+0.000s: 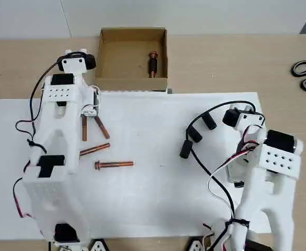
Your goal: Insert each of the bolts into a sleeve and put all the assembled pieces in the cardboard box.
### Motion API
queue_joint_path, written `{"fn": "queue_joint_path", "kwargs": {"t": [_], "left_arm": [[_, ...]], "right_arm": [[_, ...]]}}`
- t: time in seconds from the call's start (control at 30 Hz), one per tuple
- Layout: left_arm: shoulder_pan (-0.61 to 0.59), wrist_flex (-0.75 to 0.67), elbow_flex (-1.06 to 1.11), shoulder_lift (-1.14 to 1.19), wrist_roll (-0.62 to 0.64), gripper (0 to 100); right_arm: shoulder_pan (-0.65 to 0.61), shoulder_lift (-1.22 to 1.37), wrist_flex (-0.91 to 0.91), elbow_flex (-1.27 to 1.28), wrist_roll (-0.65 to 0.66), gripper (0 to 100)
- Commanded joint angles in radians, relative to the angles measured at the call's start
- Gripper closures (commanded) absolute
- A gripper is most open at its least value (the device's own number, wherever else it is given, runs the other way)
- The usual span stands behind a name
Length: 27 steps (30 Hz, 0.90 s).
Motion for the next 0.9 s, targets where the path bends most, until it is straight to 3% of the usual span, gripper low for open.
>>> {"fn": "queue_joint_path", "kwargs": {"t": [0.0,0.23,0.87], "left_arm": [[-0.031,-0.002,-0.073,0.003,-0.003,92],[-0.100,0.026,-0.085,0.043,-0.006,92],[-0.063,0.018,-0.085,0.186,0.000,99]], "right_arm": [[0.008,-0.022,-0.015,-0.003,0.008,99.4],[0.008,-0.021,-0.027,-0.002,0.008,99.4],[0.007,-0.021,-0.022,0.000,0.006,99.4]]}}
